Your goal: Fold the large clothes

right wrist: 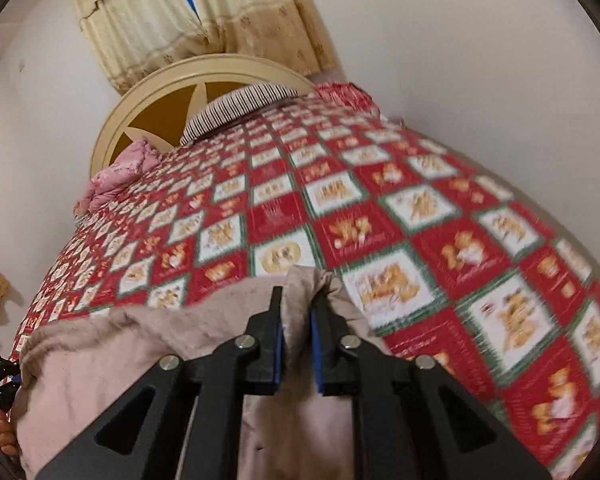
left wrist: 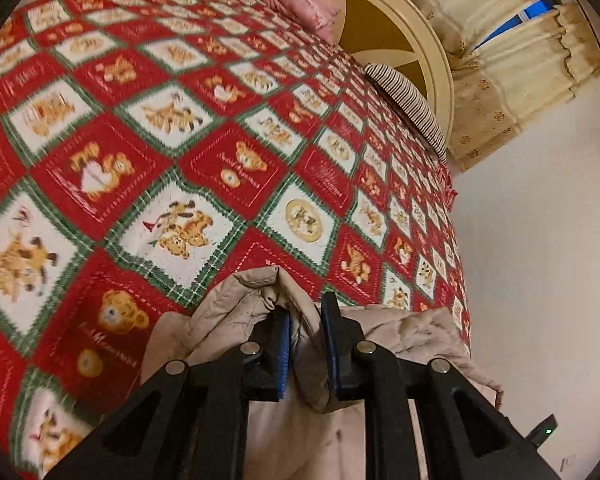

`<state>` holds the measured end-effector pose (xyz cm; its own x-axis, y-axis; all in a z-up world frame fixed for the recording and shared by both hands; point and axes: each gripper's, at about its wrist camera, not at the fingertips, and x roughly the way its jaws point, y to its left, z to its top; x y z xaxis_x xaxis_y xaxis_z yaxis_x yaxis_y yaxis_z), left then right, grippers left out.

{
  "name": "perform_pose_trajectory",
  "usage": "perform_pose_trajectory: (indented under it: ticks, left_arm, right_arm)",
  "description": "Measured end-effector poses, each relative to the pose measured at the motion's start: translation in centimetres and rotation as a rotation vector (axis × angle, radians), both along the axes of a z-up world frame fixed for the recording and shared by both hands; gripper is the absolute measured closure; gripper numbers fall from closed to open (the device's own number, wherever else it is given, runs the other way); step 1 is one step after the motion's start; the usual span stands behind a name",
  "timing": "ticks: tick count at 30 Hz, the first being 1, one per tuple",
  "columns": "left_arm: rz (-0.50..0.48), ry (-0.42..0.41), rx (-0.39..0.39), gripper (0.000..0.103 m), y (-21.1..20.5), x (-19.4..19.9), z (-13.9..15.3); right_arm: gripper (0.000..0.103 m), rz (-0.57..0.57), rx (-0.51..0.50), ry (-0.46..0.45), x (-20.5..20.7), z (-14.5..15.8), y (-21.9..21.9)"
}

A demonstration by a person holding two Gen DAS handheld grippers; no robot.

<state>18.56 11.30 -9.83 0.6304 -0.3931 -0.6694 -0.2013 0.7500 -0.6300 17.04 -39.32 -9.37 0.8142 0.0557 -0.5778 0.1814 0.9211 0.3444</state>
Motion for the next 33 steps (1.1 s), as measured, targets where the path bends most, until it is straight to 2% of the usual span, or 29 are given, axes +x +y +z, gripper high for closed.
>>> perform_pose_trajectory:
  ticks: [2,3,7,9,12,14,15,17,18,19,20,21,22,24,25,26,28,30,33]
  left_arm:
    - [-0.011,0.000,-0.004,0.086,0.1,0.0,-1.3]
    - [-0.012,-0.014,-0.007,0.086,0.2,-0.3,-2.0]
    - [-0.009,-0.096,-0.052,0.086,0.4,-1.3,-3.5]
    - [-0.012,-0.076,-0.129,0.085,1.1,-1.0,-3.7]
    - [-0.027,-0.003,-0.250,0.084,2.7,-0.3,-3.1]
    - [-0.043,0.019,-0.277,0.083,3.8,-0.6,-1.2]
    - [-0.047,-0.004,-0.267,0.082,4.3,-1.2,0.3]
    - [-0.064,-0.064,-0.176,0.080,4.5,-2.5,3.6]
    - [-0.063,-0.097,-0.081,0.073,4.4,-3.3,5.6]
    - [-0.049,-0.134,0.023,0.056,4.2,-4.2,7.5]
    - [-0.028,-0.181,0.124,0.045,4.1,-5.1,9.6]
    - [-0.015,-0.212,0.158,0.025,4.1,-5.8,10.7]
    - [0.007,-0.249,0.178,0.022,4.3,-6.6,11.8]
    - [0.011,-0.305,0.189,0.022,3.6,-8.1,13.5]
    - [-0.014,-0.331,0.199,0.022,2.7,-8.6,13.9]
    - [-0.041,-0.347,0.225,0.022,1.3,-8.9,14.2]
    - [-0.131,-0.362,0.331,0.022,-3.4,-9.5,13.8]
    - [-0.219,-0.364,0.396,0.022,-7.6,-10.0,12.4]
    - [-0.302,-0.353,0.392,0.022,-13.2,-9.7,9.4]
  right_arm:
    - [0.069,0.012,0.032,0.006,0.2,-1.2,-0.4]
    - [0.067,0.022,0.053,0.009,0.4,-1.7,-0.6]
    - [0.063,0.026,0.058,0.014,0.6,-3.4,-0.2]
    - [0.063,0.022,0.033,0.031,1.1,-3.6,0.3]
    - [0.062,0.031,0.032,0.060,1.5,-3.6,0.4]
    - [0.061,0.040,0.067,0.069,1.9,-3.9,-0.2]
    - [0.060,0.042,0.091,0.067,1.9,-3.9,-0.5]
    - [0.057,0.044,0.150,0.055,2.0,-3.8,-1.0]
    - [0.057,0.050,0.183,0.039,2.0,-3.5,-1.2]
    - [0.054,0.055,0.204,0.018,1.6,-2.8,-1.4]
    - [0.052,0.056,0.217,-0.035,0.8,-1.3,-1.7]
    - [0.048,0.051,0.218,-0.087,-0.1,0.1,-1.7]
    - [0.038,0.041,0.212,-0.152,-1.5,2.0,-1.8]
    - [0.036,0.031,0.183,-0.231,-3.7,4.8,-1.5]
    - [0.043,0.043,0.154,-0.252,-4.7,6.1,-0.9]
    - [0.061,0.085,0.097,-0.245,-5.7,7.7,0.7]
    - [0.076,0.165,0.015,-0.208,-6.5,8.7,3.6]
    - [0.076,0.239,-0.077,-0.180,-7.7,8.5,7.7]
    - [0.076,0.301,-0.129,-0.162,-8.6,6.7,12.3]
